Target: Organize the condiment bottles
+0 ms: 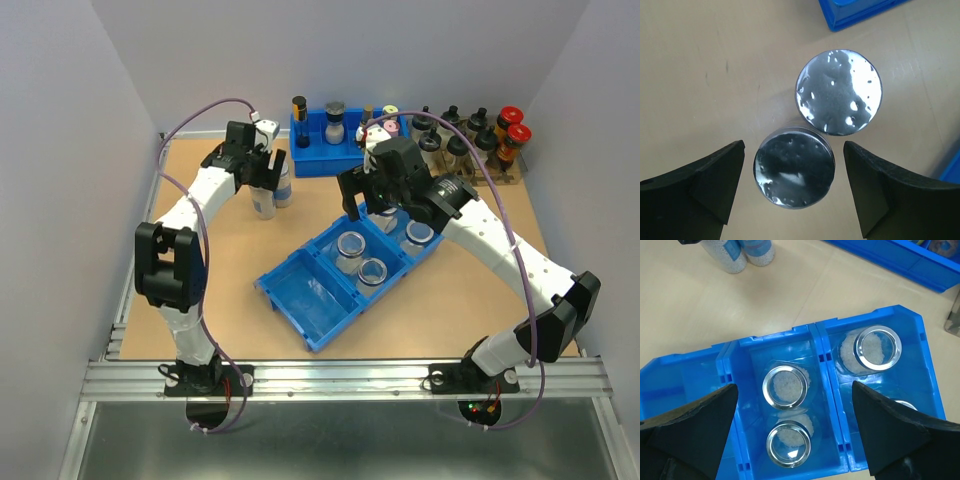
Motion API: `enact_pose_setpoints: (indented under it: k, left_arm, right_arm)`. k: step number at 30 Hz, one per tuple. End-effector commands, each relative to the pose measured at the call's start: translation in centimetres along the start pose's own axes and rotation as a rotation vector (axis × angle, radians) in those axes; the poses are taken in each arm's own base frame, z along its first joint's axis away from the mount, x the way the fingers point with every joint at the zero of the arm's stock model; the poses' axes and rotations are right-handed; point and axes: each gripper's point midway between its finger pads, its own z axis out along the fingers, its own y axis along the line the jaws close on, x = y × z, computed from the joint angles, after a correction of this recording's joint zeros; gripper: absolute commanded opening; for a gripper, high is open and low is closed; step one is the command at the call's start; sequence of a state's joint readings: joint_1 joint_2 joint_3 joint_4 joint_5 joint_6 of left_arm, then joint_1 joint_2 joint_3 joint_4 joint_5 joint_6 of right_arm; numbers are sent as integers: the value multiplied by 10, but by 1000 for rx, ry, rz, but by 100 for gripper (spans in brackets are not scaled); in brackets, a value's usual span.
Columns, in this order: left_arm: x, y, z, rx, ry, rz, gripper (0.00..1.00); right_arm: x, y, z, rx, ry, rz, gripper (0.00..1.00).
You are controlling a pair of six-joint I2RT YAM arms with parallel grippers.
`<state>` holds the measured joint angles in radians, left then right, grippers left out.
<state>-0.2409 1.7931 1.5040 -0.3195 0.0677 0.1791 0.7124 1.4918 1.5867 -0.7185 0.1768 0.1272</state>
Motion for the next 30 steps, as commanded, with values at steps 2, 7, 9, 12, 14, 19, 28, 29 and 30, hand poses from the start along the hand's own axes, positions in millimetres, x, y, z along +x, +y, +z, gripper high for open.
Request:
enact_pose_setpoints:
  k: [2,7,9,12,14,19,28,29,30]
  left_arm:
    - [-21,-3,-8,13,-34,15,88]
    - [-2,-6,-8,19,29,2,82]
    - [10,-6,-13,12,50,2,82]
    - [22,-5,-13,2,59,4,80]
    - [27,-8,-12,13,70,-3,68]
    - [24,-7,-16,6,54,-16,27]
    - [3,2,-62,-55,-33,-40,0]
    - [1,1,-70,-50,-40,-43,0]
    - [-4,0,-77,-46,-57,-58,0]
  right_arm:
    - [0,-10,-7,30,-21,-10,100]
    - [6,-12,-4,32,-5,-10,100]
    - [8,-12,-3,32,1,-6,100]
    - [10,-12,-1,29,7,-5,100]
    - [10,-12,1,31,9,-5,100]
    - [8,-12,0,29,5,-3,100]
    - [9,-11,0,26,8,0,100]
    - [9,-11,0,24,8,0,100]
    - [10,-11,1,23,10,1,100]
